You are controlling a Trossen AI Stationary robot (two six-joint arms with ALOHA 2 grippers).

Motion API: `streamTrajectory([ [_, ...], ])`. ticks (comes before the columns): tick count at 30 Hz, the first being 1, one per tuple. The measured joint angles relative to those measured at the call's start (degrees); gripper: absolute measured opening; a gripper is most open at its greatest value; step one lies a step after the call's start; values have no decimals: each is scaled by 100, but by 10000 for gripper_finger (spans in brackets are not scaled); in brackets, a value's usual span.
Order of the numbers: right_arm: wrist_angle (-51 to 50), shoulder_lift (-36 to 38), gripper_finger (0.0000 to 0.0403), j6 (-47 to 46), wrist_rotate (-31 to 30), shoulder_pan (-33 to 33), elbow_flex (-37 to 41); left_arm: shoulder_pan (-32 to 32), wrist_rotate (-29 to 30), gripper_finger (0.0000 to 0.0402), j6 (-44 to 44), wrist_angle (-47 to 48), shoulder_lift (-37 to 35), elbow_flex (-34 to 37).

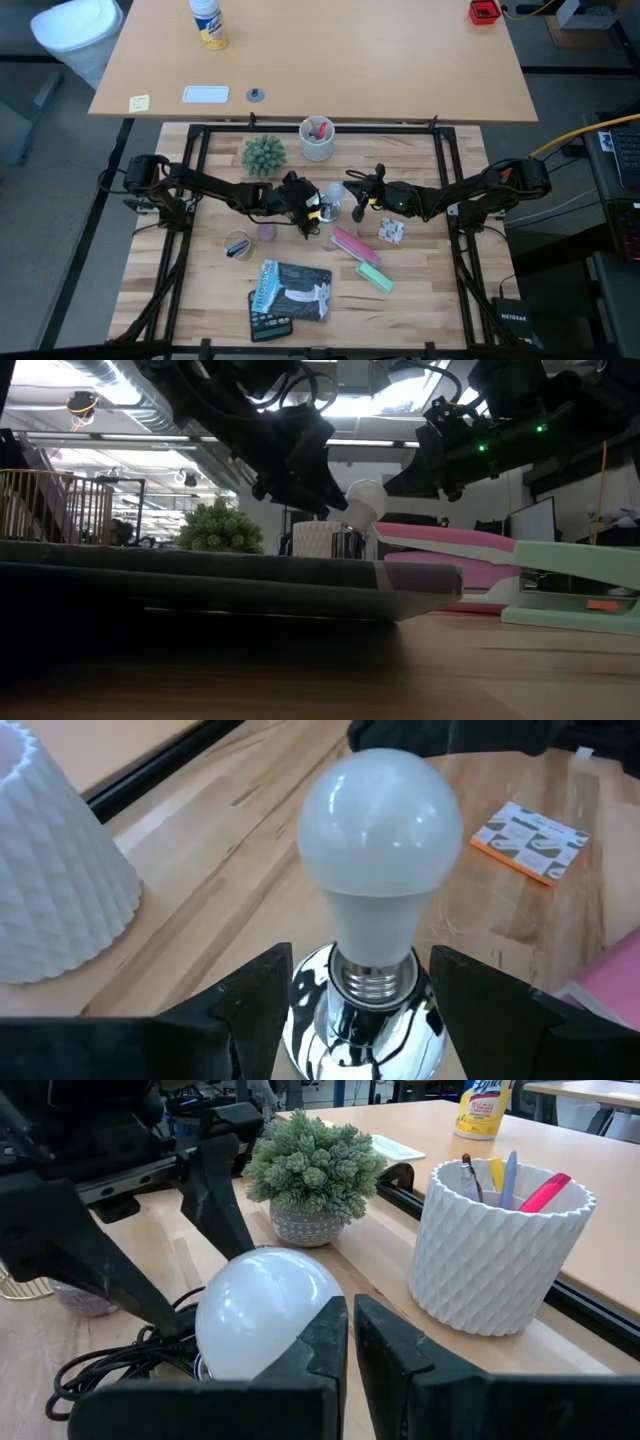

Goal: Screw lightbulb
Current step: Remove the lightbulb from the lamp

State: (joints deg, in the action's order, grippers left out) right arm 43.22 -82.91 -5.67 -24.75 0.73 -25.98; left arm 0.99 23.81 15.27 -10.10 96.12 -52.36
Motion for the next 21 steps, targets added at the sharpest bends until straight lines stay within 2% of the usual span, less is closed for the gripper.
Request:
streamTrajectory([
  [12,22,0,28,4,2,0,0,2,-165,227,129,-37,3,0],
  [21,23,0,28,4,23,1,0,-9,-179,227,129,-585,319,-2],
])
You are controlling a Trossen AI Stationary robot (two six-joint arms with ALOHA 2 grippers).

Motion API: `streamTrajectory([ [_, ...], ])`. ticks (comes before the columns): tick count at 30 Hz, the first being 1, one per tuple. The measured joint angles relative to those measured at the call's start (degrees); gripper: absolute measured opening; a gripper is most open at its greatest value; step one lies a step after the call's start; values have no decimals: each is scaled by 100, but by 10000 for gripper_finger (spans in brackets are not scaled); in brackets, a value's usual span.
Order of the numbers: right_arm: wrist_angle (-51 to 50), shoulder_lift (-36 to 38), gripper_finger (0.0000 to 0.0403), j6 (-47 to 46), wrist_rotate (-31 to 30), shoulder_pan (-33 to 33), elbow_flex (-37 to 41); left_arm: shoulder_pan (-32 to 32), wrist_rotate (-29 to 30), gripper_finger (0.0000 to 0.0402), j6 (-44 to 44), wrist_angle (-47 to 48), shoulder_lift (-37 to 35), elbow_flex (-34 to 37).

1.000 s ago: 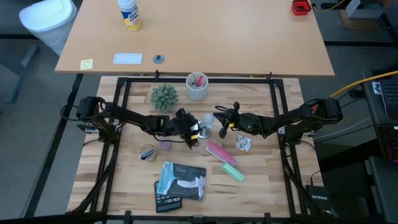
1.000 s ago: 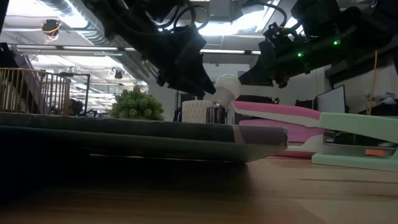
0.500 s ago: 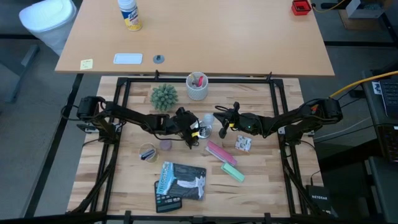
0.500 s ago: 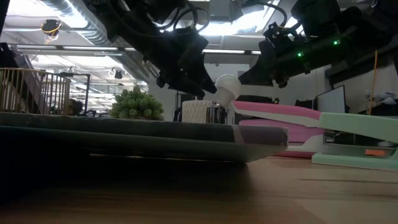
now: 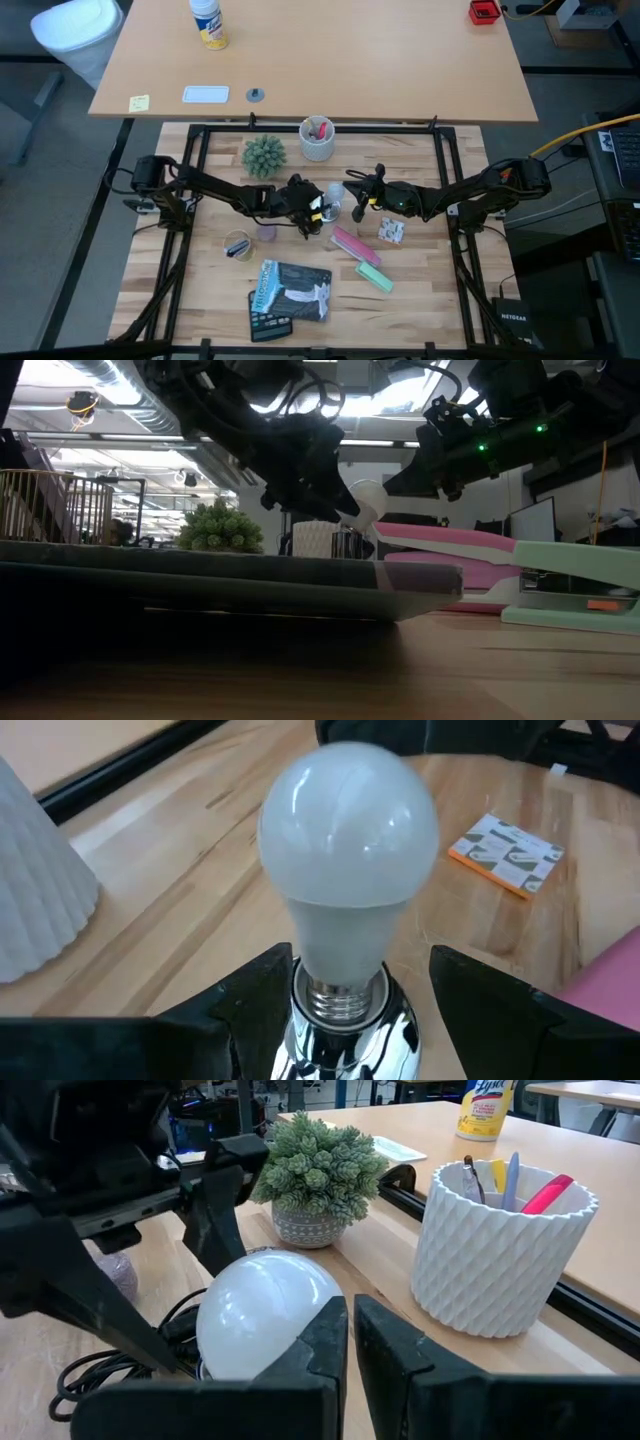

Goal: Screw lightbulb
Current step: Remove the lightbulb from the lamp

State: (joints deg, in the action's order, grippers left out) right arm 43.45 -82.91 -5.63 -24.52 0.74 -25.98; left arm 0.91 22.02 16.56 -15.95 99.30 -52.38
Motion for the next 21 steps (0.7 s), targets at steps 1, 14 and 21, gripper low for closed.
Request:
streamTrajectory([
  [1,-1,0,28,0,13,-1,0,-13,-2,227,0,-4,27,0],
  [14,5,0,28,0,16,3,0,-112,-134,227,-170,-467,160,0],
  [21,8,0,28,0,16,3,0,-144,-260,227,-194,-467,160,0],
])
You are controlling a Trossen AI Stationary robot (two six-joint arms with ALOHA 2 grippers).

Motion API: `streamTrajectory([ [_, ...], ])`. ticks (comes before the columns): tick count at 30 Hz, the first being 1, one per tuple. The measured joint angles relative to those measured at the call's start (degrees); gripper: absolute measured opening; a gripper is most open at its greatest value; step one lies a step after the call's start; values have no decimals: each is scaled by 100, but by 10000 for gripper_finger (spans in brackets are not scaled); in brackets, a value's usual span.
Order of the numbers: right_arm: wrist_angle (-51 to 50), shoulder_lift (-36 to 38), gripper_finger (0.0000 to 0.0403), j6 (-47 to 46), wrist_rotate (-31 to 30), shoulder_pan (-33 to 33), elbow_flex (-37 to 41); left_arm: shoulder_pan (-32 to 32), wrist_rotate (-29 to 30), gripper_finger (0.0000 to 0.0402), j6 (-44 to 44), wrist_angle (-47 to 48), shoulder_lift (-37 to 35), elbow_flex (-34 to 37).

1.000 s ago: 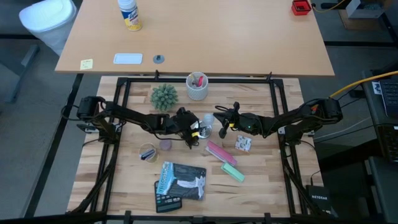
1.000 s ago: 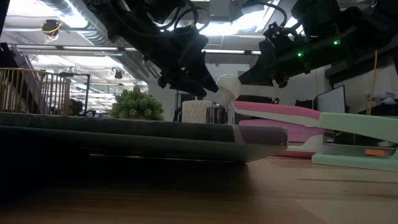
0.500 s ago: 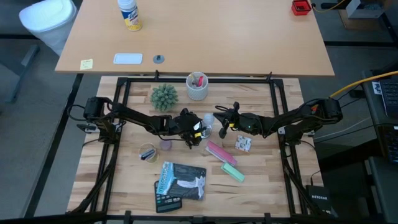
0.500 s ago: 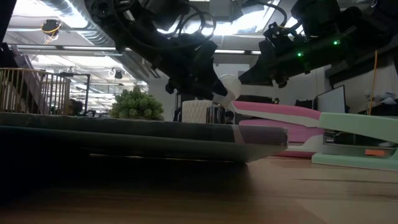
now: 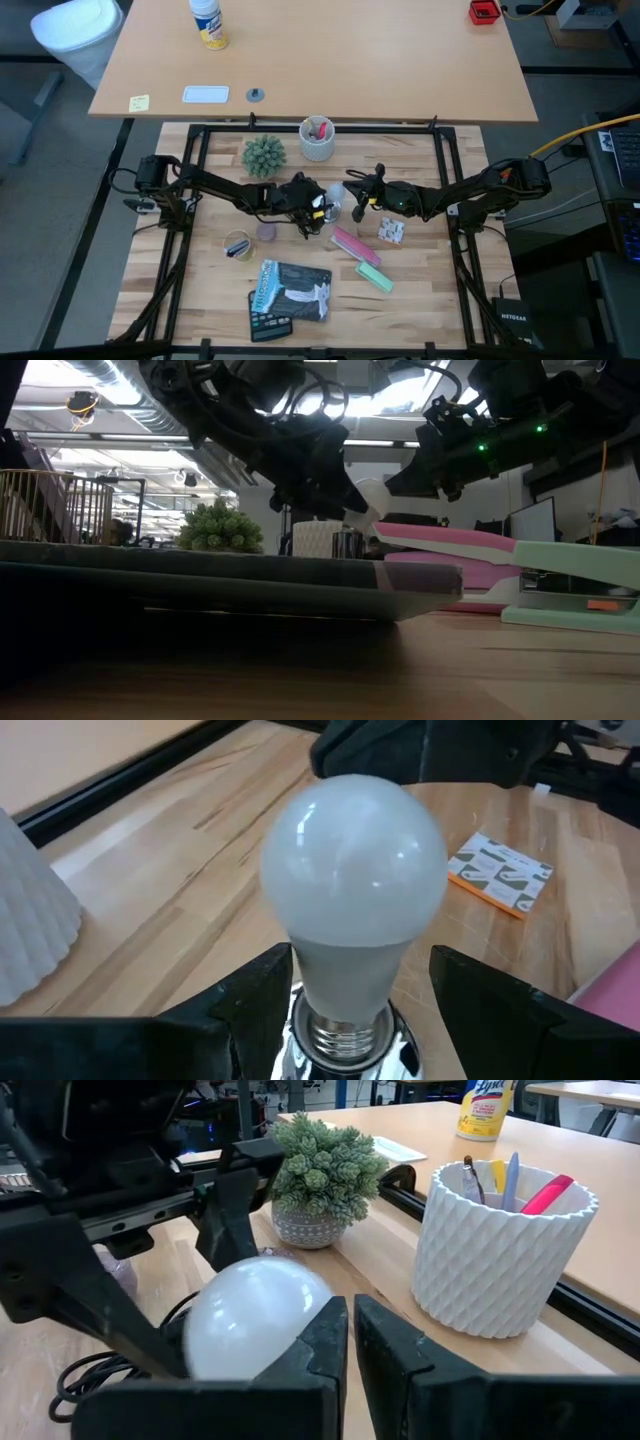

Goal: Screw lightbulb
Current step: Remove the lightbulb from the lamp

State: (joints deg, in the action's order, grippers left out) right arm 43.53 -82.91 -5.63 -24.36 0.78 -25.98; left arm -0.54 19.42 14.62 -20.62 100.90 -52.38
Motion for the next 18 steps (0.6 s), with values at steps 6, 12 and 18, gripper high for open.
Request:
streamTrajectory([
  [6,0,0,28,0,4,0,0,0,-85,227,-46,0,1,0],
  [12,2,0,28,0,4,-2,0,-28,-85,227,-125,0,2,0],
  [18,2,0,28,0,7,-4,0,-75,-83,227,-265,2,2,0],
])
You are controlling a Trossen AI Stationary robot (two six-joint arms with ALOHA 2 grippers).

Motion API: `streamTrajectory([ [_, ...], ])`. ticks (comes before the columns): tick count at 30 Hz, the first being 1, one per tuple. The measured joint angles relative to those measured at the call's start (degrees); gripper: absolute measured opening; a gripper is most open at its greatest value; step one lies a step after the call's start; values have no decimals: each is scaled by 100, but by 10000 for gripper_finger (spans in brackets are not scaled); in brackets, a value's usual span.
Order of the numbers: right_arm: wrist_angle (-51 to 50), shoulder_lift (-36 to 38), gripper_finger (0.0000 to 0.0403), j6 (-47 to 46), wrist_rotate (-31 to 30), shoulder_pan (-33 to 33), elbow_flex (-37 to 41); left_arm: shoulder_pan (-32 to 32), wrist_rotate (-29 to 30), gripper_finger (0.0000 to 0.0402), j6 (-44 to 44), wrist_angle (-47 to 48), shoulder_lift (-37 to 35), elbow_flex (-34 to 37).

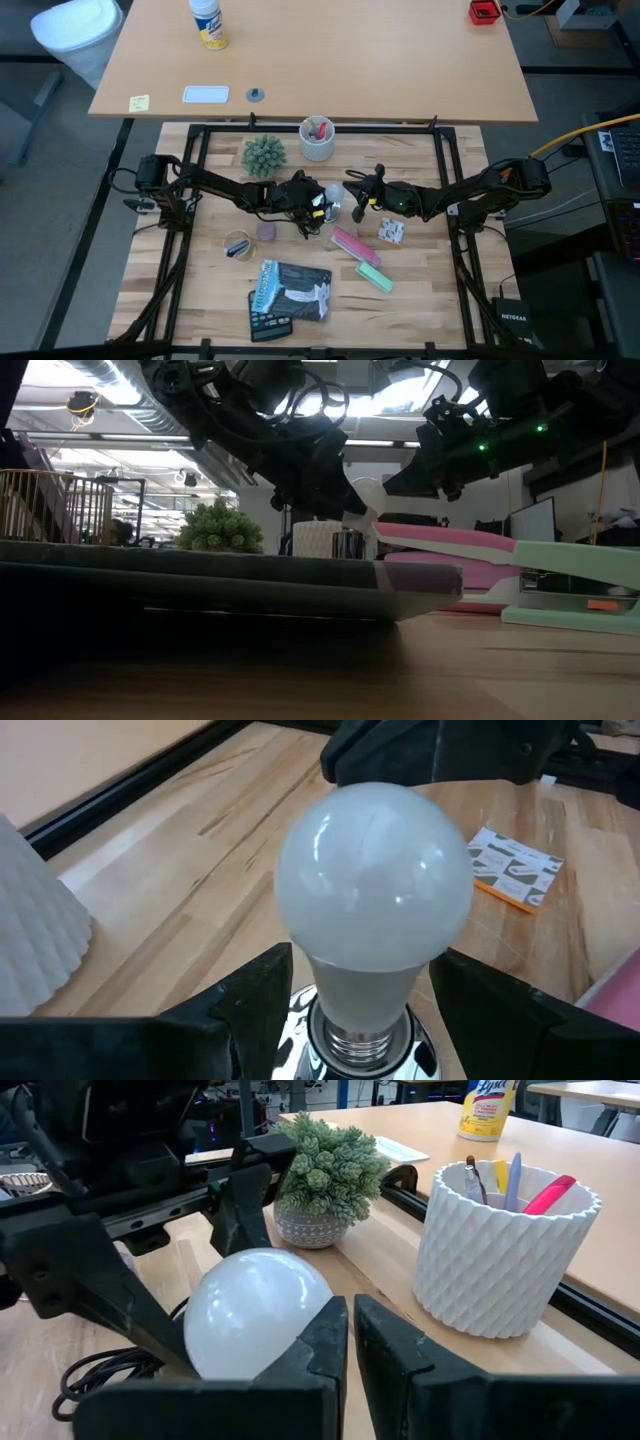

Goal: Screw lightbulb
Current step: Remove the lightbulb from the lamp

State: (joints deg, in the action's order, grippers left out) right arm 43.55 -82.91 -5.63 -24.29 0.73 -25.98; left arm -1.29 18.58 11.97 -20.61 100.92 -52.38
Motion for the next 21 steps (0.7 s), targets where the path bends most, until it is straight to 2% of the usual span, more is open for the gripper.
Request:
streamTrajectory([
  [21,17,0,28,-2,243,2,0,1,1,222,-57,-82,0,0],
])
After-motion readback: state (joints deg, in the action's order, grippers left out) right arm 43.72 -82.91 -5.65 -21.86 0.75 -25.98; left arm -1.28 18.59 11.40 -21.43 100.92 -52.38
